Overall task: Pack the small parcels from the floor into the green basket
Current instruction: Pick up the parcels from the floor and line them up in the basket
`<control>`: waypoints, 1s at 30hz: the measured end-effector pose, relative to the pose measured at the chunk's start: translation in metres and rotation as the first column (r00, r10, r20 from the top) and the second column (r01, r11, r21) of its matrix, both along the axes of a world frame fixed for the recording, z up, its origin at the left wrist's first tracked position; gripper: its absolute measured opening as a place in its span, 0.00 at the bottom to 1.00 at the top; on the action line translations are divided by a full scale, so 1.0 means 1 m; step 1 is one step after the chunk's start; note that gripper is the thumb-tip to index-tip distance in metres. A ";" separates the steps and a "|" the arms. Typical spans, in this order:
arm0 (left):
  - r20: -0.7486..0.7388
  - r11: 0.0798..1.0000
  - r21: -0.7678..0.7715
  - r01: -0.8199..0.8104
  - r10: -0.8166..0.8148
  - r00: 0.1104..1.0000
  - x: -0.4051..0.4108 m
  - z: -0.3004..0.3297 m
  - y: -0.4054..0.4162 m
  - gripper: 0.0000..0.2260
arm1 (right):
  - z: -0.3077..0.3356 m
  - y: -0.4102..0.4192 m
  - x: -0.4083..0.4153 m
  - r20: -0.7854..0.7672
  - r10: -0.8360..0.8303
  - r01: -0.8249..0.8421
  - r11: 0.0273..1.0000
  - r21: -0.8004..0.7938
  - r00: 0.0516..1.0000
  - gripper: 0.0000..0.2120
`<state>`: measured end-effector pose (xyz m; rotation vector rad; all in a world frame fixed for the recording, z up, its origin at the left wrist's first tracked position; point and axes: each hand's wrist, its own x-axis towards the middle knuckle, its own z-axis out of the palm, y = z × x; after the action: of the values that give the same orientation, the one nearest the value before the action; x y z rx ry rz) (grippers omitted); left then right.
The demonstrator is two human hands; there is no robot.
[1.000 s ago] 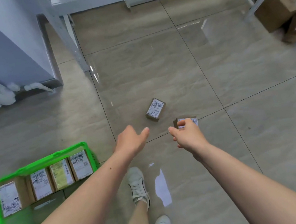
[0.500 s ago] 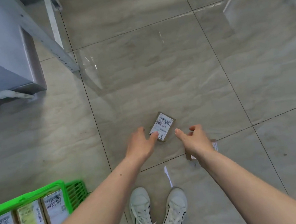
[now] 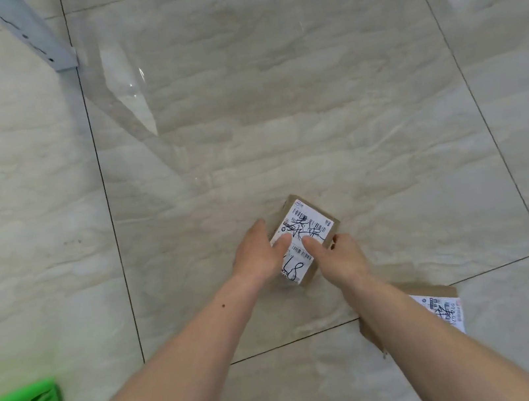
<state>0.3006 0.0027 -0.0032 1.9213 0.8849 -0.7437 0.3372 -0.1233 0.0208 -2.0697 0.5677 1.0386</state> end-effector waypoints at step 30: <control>0.220 0.923 -0.092 -0.373 0.384 0.897 -0.145 0.344 0.057 0.16 | 0.324 0.067 -0.111 0.230 0.021 -0.030 0.999 0.032 0.973 0.20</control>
<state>0.1558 0.0598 0.3412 1.6798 1.0394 -0.2941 0.2257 -0.0561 0.3446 -2.1337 0.4031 0.8022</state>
